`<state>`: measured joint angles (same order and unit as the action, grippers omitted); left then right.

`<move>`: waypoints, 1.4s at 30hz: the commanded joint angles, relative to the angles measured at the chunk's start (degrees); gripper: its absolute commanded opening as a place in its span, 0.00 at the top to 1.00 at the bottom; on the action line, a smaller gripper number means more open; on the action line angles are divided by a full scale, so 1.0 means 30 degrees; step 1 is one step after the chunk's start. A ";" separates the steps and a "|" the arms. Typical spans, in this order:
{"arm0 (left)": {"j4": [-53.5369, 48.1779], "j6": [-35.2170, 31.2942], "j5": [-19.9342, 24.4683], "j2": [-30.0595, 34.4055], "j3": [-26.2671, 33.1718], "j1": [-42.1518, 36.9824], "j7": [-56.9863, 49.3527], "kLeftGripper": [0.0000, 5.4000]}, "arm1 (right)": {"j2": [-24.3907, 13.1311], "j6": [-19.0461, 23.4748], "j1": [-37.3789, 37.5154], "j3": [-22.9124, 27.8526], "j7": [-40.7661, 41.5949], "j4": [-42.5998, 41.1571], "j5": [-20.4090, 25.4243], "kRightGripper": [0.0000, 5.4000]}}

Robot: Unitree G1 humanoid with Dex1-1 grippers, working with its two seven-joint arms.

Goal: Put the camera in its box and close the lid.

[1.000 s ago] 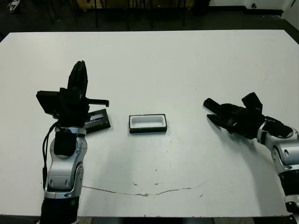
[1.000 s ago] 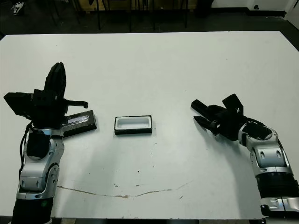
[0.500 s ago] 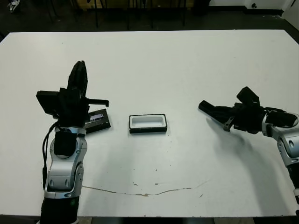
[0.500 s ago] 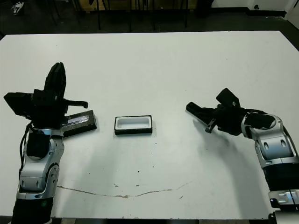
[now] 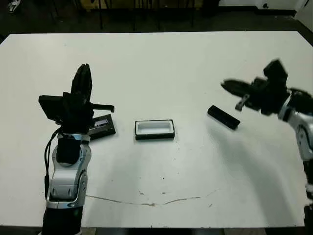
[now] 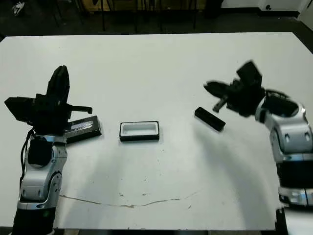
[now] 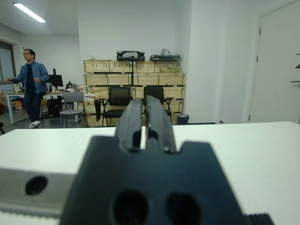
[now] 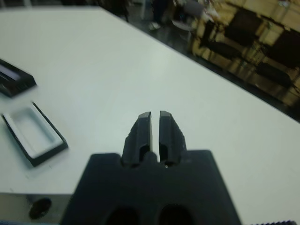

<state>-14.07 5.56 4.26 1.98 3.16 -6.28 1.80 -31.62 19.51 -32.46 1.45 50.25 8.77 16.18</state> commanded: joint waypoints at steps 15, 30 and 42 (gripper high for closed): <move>0.0133 -0.0299 0.0120 0.0081 0.0097 0.0481 0.0025 1.00 | -0.1273 -0.2592 0.1359 -0.0727 0.0849 0.3375 -0.2208 0.77; 0.0320 -0.0214 0.0002 0.0093 0.0071 0.0350 -0.0014 1.00 | -0.1398 -0.1953 0.2141 -0.0496 0.1414 0.3244 -0.1836 0.28; 0.0123 -0.0517 0.0080 0.0180 0.0147 0.0361 0.0077 1.00 | -0.1276 -0.1285 0.3380 -0.1369 0.1112 0.3159 -0.2645 0.00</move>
<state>-14.09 5.30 4.59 2.00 3.30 -5.95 1.98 -35.39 14.52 -23.75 -2.12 53.93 18.11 8.75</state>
